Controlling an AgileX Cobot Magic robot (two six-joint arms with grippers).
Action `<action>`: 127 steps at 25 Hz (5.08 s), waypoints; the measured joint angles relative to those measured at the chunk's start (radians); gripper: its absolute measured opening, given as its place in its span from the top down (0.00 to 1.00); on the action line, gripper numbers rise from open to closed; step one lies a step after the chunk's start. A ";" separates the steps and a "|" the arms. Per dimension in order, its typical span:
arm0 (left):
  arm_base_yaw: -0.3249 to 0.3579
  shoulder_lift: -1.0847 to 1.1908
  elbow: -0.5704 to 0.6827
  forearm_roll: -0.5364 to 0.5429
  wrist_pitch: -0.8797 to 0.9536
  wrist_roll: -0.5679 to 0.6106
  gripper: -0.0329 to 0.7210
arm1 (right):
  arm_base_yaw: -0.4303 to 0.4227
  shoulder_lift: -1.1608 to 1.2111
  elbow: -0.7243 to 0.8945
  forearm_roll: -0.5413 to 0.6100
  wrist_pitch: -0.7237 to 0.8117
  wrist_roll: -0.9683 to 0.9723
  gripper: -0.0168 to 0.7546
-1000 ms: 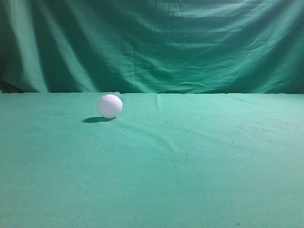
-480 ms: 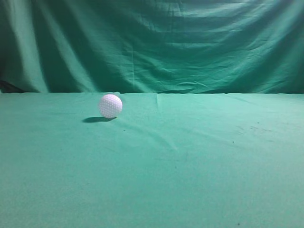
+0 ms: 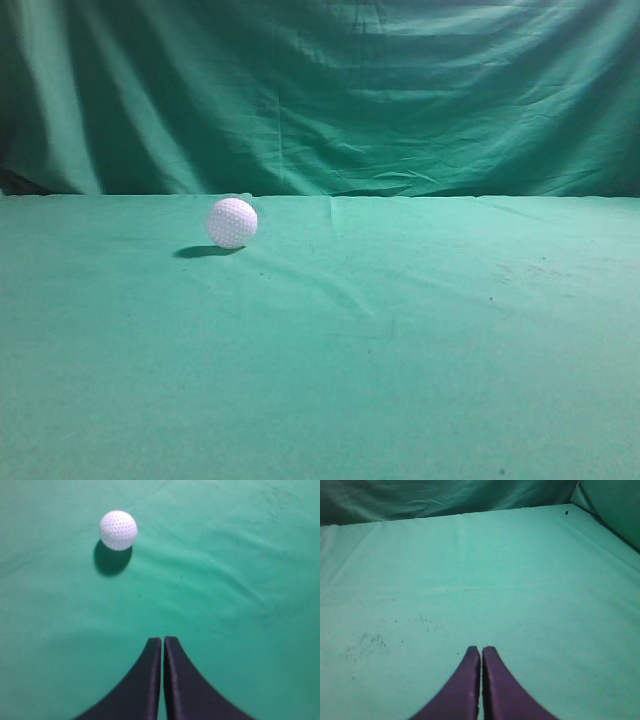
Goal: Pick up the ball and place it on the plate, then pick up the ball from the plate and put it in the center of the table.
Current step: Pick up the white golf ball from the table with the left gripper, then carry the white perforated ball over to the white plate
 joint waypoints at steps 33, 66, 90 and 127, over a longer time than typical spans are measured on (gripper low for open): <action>-0.008 0.704 -0.564 0.102 0.106 -0.054 0.16 | 0.000 0.000 0.000 0.000 0.000 0.000 0.98; 0.110 0.456 -0.619 0.261 0.402 -0.372 0.54 | 0.000 0.000 0.000 0.000 0.000 0.000 0.98; 0.449 0.240 -0.163 0.556 0.122 -0.528 0.54 | 0.000 0.000 0.000 0.000 0.000 0.000 0.98; 0.490 0.297 -0.445 0.157 0.224 -0.327 0.57 | 0.000 0.000 0.000 0.000 0.000 0.000 0.98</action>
